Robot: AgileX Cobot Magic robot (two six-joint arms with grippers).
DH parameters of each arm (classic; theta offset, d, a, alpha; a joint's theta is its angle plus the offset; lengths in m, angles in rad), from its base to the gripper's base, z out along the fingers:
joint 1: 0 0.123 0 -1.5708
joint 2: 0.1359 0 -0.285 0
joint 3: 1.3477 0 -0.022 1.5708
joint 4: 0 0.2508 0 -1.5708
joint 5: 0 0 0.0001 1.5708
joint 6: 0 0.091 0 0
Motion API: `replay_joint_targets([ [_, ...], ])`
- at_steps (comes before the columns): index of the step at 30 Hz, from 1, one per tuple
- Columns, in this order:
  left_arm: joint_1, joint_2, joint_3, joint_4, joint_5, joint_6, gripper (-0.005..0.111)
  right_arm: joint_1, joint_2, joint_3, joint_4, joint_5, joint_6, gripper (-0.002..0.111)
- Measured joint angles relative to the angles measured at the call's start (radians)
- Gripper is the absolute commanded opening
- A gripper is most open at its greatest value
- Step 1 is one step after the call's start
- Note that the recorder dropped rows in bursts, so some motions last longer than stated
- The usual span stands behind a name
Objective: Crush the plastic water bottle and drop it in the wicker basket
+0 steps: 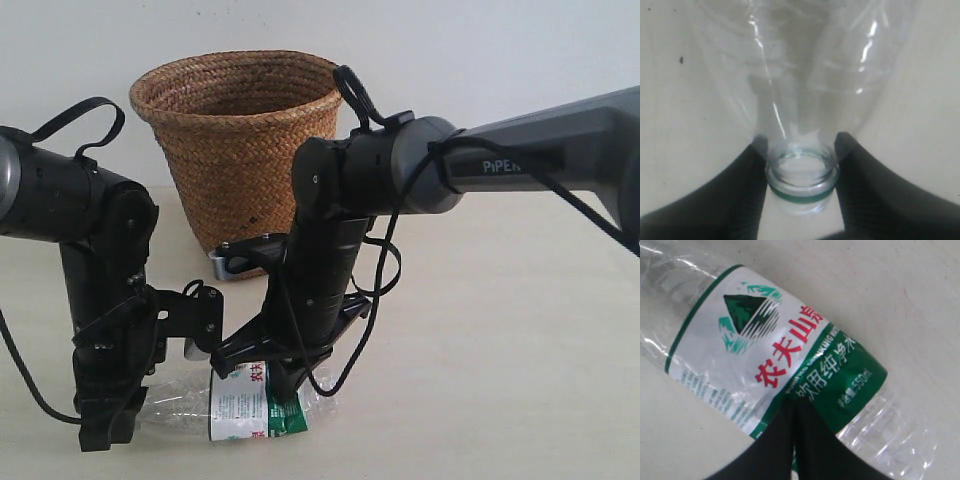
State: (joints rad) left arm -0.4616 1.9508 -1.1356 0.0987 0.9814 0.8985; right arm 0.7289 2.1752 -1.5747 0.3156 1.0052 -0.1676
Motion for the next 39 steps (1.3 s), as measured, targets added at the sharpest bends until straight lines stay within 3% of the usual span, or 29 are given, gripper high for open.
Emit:
replay_joint_targets([
  [39, 0.000, 0.006, 0.002, 0.012, -0.005, 0.000, 0.004, 0.003, -0.166, 0.031, -0.008, -0.014, -0.015, 0.000],
])
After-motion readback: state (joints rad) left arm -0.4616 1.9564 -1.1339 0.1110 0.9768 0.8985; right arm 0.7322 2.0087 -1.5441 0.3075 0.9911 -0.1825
